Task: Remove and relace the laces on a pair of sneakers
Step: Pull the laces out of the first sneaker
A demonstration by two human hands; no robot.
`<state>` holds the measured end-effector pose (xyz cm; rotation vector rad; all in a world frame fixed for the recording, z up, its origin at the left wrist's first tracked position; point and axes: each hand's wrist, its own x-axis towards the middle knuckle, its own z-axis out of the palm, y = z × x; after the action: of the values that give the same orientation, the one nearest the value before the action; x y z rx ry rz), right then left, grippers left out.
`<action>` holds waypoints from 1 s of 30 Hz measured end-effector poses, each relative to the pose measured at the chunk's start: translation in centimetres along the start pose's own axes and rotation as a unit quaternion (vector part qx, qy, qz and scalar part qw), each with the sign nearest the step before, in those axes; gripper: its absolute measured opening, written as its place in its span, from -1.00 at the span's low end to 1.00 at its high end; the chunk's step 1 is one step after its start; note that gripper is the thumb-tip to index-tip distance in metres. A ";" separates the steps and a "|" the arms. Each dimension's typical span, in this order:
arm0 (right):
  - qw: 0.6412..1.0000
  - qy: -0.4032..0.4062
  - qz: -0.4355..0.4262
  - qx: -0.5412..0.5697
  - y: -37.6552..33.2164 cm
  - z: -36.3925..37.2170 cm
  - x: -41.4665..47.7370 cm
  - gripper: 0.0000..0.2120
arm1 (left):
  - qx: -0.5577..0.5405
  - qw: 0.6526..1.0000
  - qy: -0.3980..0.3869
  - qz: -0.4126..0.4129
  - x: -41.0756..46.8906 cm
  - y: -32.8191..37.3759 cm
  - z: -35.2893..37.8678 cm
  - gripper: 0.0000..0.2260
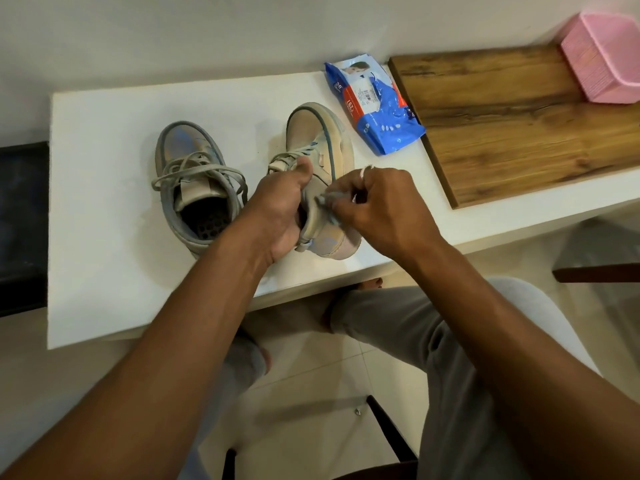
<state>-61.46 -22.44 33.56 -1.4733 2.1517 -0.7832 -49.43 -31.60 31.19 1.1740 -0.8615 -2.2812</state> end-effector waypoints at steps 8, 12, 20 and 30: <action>0.999 -0.012 0.017 0.027 0.2 0.4 -1.1 -0.86 | 0.001 1.000 0.018 0.001 0.1 0.0 0.0 -0.72; 0.998 0.010 0.063 0.029 0.6 0.3 -0.7 -0.89 | 0.011 1.000 0.025 0.006 -0.1 0.0 0.4 -0.73; 0.997 0.018 0.073 0.025 0.5 0.4 -0.7 -0.88 | 0.011 1.000 0.027 0.006 -0.2 0.1 0.4 -0.74; 0.999 0.027 0.034 0.019 -0.5 0.8 -0.6 -0.87 | 0.012 0.999 0.033 0.010 -0.1 0.1 0.4 -0.73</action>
<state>-60.44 -22.20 33.30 -1.3680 2.2006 -0.8447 -49.65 -31.46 31.48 1.2389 -0.8739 -2.2093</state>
